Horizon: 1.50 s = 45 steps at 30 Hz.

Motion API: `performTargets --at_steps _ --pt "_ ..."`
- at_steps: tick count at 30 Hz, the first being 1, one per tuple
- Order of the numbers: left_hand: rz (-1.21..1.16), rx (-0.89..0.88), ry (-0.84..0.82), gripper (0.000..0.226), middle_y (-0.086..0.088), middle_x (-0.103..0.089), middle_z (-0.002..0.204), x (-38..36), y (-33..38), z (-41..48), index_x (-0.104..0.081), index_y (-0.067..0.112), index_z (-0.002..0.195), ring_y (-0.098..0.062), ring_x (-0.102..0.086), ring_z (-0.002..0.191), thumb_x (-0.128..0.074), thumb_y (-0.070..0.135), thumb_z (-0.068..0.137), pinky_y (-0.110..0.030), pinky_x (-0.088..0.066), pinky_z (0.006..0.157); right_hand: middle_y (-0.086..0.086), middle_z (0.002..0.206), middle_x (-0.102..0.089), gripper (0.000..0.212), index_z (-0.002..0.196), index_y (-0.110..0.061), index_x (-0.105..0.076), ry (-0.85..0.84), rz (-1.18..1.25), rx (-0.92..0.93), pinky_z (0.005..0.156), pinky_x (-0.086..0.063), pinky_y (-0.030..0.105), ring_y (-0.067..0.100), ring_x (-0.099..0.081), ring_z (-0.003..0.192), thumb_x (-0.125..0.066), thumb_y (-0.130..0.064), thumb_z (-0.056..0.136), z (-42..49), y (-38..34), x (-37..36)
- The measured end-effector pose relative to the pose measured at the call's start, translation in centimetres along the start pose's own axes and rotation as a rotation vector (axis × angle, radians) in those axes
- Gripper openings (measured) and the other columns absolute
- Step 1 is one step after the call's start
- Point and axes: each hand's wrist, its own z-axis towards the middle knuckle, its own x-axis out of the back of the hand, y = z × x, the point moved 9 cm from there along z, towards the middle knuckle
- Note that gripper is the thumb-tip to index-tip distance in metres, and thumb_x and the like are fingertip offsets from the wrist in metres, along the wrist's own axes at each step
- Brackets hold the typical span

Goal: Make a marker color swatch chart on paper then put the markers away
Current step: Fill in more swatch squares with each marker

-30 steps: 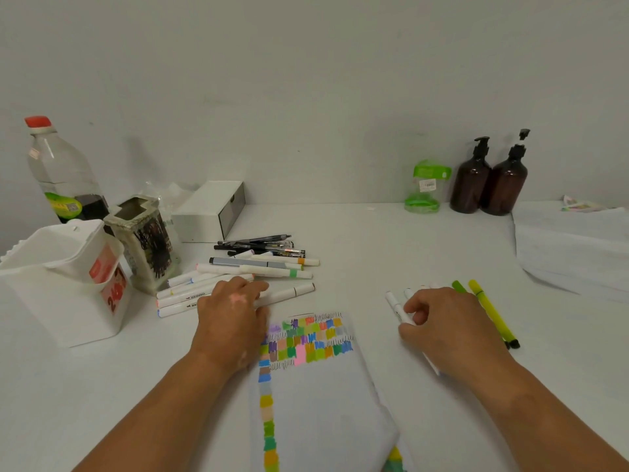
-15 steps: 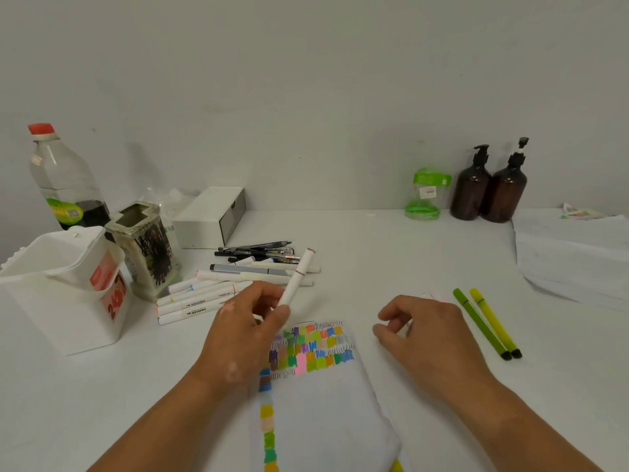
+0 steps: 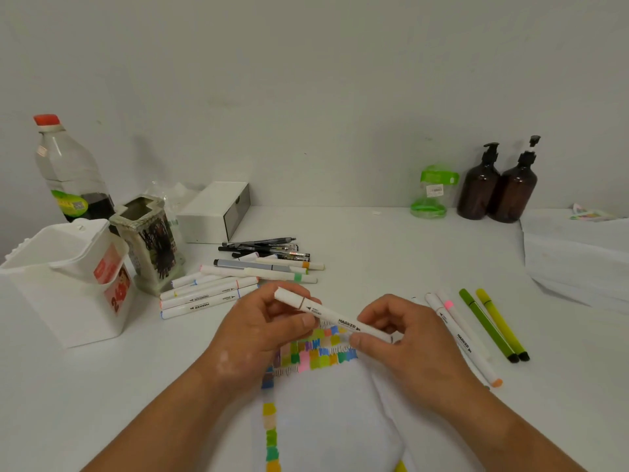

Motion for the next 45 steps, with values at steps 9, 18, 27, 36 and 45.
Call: performTargets --at_steps 9,18,27,36,45 --pt "1.026 -0.243 -0.112 0.025 0.022 -0.066 0.102 -2.1 1.4 -1.2 -0.067 0.035 0.121 0.006 -0.059 0.095 -0.054 0.034 0.1 -0.008 -0.047 0.077 -0.006 0.078 -0.073 0.029 0.08 -0.035 -0.072 -0.046 0.181 -0.078 0.058 -0.051 0.02 0.007 -0.065 0.066 -0.087 -0.01 0.078 -0.1 0.3 -0.4" --pt "1.088 -0.283 -0.187 0.031 0.009 -0.066 0.092 -4.4 2.3 -1.9 -0.06 0.032 0.115 -0.011 -0.059 0.082 -0.036 0.047 0.101 -0.027 -0.048 0.072 0.005 0.07 -0.067 0.029 0.09 -0.02 -0.077 -0.181 0.578 -0.15 0.054 -0.05 0.027 0.016 -0.061 0.066 -0.086 -0.036 0.067 -0.4 0.4 -2.8" --pt "1.31 -0.017 -0.285 0.068 0.021 -0.05 0.099 -0.7 -0.5 -1.4 -0.056 0.045 0.112 -0.002 -0.051 0.087 -0.067 0.086 0.059 -0.014 -0.044 0.069 0.006 0.056 -0.05 0.01 0.063 -0.019 -0.062 0.017 0.695 -0.228 0.044 -0.041 0.028 0.016 -0.048 0.053 -0.069 -0.02 0.07 0.1 1.8 -0.9" --pt "1.275 -0.091 -0.279 0.103 0.024 -0.039 0.104 -3.4 -1.7 -1.3 -0.04 0.048 0.142 0.002 -0.047 0.092 -0.059 0.095 0.052 -0.019 -0.047 0.076 0.011 0.062 -0.062 0.014 0.077 -0.012 -0.075 -0.068 0.646 -0.179 0.045 -0.046 0.027 0.018 -0.056 0.055 -0.068 -0.023 0.072 -0.1 1.3 -1.9" --pt "1.315 -0.041 -0.281 0.095 0.02 -0.042 0.111 -2.1 -1.7 -1.1 -0.051 0.04 0.134 -0.005 -0.05 0.101 -0.068 0.087 0.053 -0.025 -0.051 0.09 0.008 0.057 -0.057 0.024 0.079 -0.018 -0.07 -0.13 0.428 -0.126 0.047 -0.046 0.03 0.019 -0.052 0.05 -0.073 -0.038 0.066 -0.7 0.6 -3.0"
